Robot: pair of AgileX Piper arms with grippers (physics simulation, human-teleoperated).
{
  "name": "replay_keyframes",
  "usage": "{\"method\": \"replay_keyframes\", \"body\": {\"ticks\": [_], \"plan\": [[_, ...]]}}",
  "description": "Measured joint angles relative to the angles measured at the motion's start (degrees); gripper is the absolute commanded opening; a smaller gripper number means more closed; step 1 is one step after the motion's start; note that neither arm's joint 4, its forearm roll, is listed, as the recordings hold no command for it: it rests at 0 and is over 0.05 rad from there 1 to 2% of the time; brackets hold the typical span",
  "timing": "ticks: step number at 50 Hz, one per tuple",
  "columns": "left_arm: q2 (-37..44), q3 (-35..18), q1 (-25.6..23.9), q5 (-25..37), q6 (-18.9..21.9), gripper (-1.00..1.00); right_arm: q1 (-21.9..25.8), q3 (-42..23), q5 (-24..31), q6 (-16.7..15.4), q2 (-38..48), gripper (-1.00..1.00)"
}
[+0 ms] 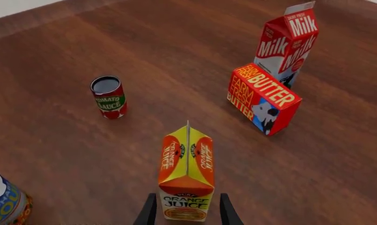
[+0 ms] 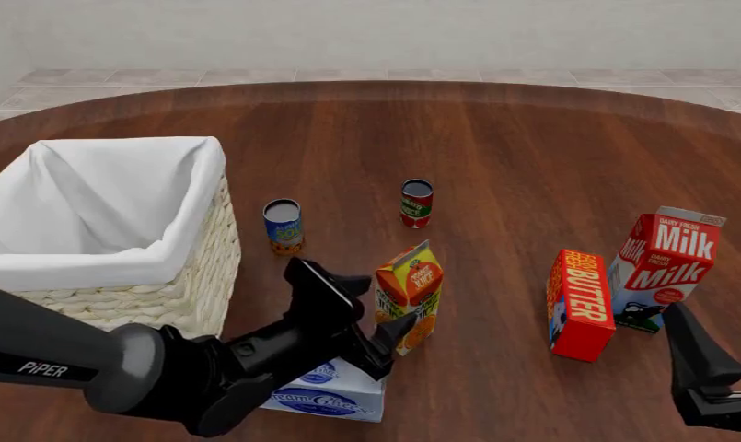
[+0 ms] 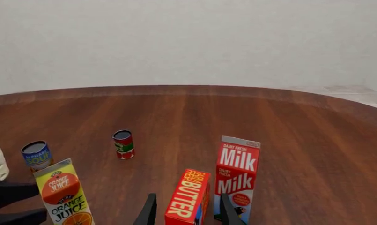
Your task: Pick up the orange juice, and put it in the basket.
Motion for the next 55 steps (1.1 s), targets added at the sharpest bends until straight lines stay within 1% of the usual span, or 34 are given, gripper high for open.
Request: {"method": "replay_keyframes", "body": {"ticks": [26, 35, 55], "plan": [[1.4, -1.5, -0.2, 1.1, -1.5, 1.00, 0.3, 0.0, -0.3, 0.0, 0.5, 1.00], [2.3, -2.3, -0.2, 1.6, -3.2, 1.00, 0.3, 0.0, -0.3, 0.0, 0.5, 1.00], [2.9, -3.1, -0.1, 2.6, -4.8, 1.00, 0.4, 0.0, -0.4, 0.1, 0.8, 1.00]]}}
